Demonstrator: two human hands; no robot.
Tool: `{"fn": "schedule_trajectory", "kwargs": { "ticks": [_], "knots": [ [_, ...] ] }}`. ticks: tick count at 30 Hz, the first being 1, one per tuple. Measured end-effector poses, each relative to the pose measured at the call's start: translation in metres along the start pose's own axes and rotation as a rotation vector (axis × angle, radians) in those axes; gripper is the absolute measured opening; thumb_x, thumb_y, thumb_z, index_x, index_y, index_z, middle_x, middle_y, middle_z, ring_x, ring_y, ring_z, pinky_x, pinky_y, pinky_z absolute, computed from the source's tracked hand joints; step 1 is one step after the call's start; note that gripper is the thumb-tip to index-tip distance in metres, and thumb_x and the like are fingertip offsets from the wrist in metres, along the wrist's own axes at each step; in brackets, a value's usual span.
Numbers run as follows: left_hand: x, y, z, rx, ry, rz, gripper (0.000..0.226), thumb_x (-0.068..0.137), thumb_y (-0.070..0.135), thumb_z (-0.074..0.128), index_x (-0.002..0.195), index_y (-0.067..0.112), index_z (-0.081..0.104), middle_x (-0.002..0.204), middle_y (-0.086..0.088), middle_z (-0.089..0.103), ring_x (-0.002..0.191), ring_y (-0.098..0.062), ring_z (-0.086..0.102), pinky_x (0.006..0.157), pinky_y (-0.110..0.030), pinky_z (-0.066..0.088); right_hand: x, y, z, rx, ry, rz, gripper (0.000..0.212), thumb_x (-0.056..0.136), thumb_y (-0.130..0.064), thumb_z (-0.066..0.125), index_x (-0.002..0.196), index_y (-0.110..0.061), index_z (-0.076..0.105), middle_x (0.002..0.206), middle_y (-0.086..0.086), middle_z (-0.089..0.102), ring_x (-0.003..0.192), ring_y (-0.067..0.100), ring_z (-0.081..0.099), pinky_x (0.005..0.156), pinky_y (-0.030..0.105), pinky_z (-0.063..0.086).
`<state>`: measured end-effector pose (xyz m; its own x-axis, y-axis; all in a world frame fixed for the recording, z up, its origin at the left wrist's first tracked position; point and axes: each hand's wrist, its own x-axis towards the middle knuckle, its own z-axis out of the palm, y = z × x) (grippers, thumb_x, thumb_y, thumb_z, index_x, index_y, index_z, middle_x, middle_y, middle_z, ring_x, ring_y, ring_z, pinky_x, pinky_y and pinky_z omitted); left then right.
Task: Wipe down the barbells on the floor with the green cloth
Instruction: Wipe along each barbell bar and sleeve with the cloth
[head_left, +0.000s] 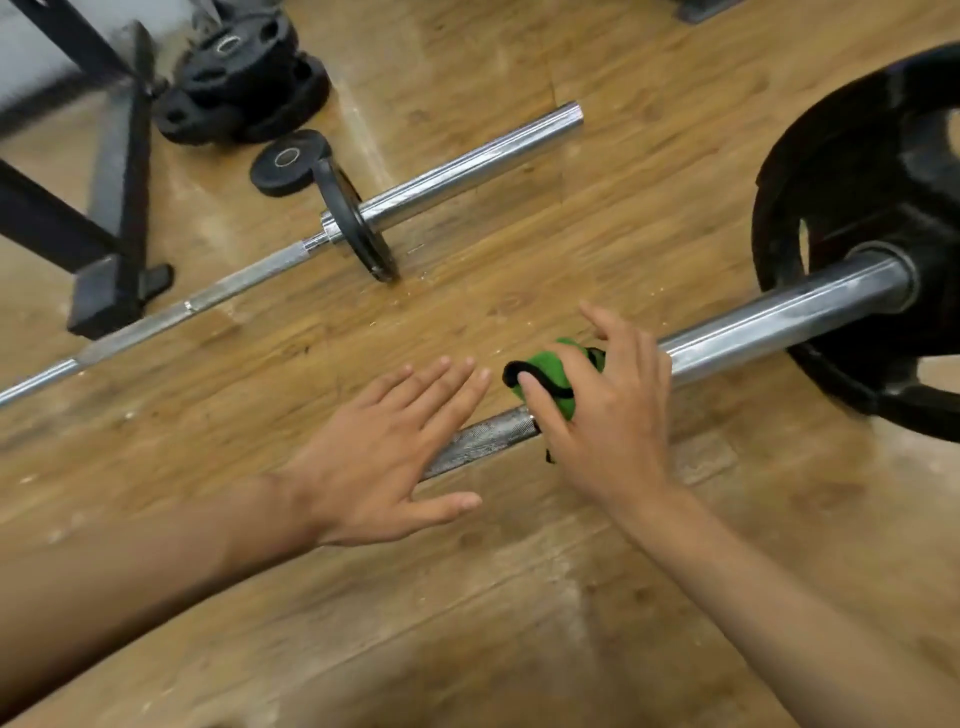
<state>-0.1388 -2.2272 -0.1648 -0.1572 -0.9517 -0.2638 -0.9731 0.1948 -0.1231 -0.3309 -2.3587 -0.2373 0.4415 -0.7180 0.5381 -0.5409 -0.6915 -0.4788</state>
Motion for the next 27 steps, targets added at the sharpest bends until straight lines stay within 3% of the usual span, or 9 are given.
{"fn": "schedule_trajectory", "kwargs": {
  "ticks": [5, 9, 12, 16, 19, 23, 27],
  "knots": [
    [-0.008, -0.009, -0.01, 0.019, -0.095, 0.045, 0.1, 0.098, 0.083, 0.013, 0.166, 0.014, -0.011, 0.175, -0.009, -0.001, 0.162, -0.025, 0.001, 0.129, -0.045, 0.01, -0.006, 0.002, -0.003, 0.312, 0.155, 0.035, 0.037, 0.108, -0.019, 0.052, 0.145, -0.013, 0.055, 0.128, 0.017, 0.058, 0.115, 0.031, 0.057, 0.097, 0.048, 0.047],
    [-0.017, -0.017, -0.017, 0.022, -0.111, 0.061, 0.1, 0.1, 0.081, 0.017, 0.167, 0.011, -0.007, 0.175, -0.01, 0.002, 0.162, -0.028, 0.005, 0.126, -0.045, 0.012, -0.003, 0.003, -0.004, 0.276, 0.136, 0.018, 0.026, 0.104, -0.002, 0.054, 0.123, -0.003, 0.072, 0.128, 0.021, 0.063, 0.108, 0.039, 0.06, 0.093, 0.054, 0.049],
    [-0.008, -0.012, -0.013, 0.016, -0.088, 0.094, 0.1, 0.1, 0.081, 0.016, 0.166, 0.009, -0.006, 0.175, -0.011, 0.002, 0.162, -0.027, 0.004, 0.127, -0.045, 0.011, -0.002, 0.013, -0.008, 0.174, 0.043, -0.05, 0.028, 0.104, -0.011, 0.053, 0.125, 0.0, 0.069, 0.133, 0.019, 0.062, 0.112, 0.035, 0.059, 0.099, 0.045, 0.045],
    [0.018, 0.001, 0.009, -0.029, -0.001, 0.149, 0.1, 0.102, 0.078, 0.018, 0.166, 0.003, 0.002, 0.175, -0.014, 0.002, 0.162, -0.027, 0.004, 0.126, -0.046, 0.012, -0.006, 0.027, -0.021, 0.008, -0.089, -0.219, 0.05, 0.099, -0.03, 0.061, 0.136, 0.003, 0.062, 0.139, 0.022, 0.059, 0.117, 0.037, 0.06, 0.102, 0.047, 0.047],
    [0.033, 0.005, 0.029, -0.122, 0.041, 0.175, 0.099, 0.102, 0.078, 0.019, 0.166, 0.005, -0.006, 0.174, -0.015, 0.001, 0.162, -0.026, 0.005, 0.126, -0.043, 0.013, -0.013, 0.037, -0.04, -0.089, -0.201, -0.299, 0.055, 0.102, -0.026, 0.058, 0.144, 0.008, 0.052, 0.145, 0.027, 0.053, 0.122, 0.042, 0.059, 0.105, 0.052, 0.048],
    [0.038, 0.008, 0.043, -0.212, 0.161, 0.196, 0.102, 0.102, 0.079, 0.024, 0.166, 0.003, -0.001, 0.172, -0.02, 0.014, 0.159, -0.028, 0.015, 0.126, -0.039, 0.015, -0.022, 0.052, -0.061, -0.167, -0.321, -0.361, 0.053, 0.103, -0.01, 0.054, 0.148, 0.013, 0.042, 0.154, 0.029, 0.042, 0.136, 0.042, 0.048, 0.115, 0.051, 0.041],
    [0.036, 0.011, 0.045, -0.195, 0.201, 0.174, 0.106, 0.099, 0.082, 0.024, 0.166, 0.001, 0.005, 0.171, -0.022, 0.017, 0.16, -0.031, 0.015, 0.126, -0.043, 0.014, -0.006, 0.046, -0.052, -0.127, -0.39, -0.307, 0.05, 0.109, -0.016, 0.042, 0.151, 0.012, 0.039, 0.158, 0.027, 0.039, 0.142, 0.04, 0.044, 0.114, 0.052, 0.042]
  ]
}}
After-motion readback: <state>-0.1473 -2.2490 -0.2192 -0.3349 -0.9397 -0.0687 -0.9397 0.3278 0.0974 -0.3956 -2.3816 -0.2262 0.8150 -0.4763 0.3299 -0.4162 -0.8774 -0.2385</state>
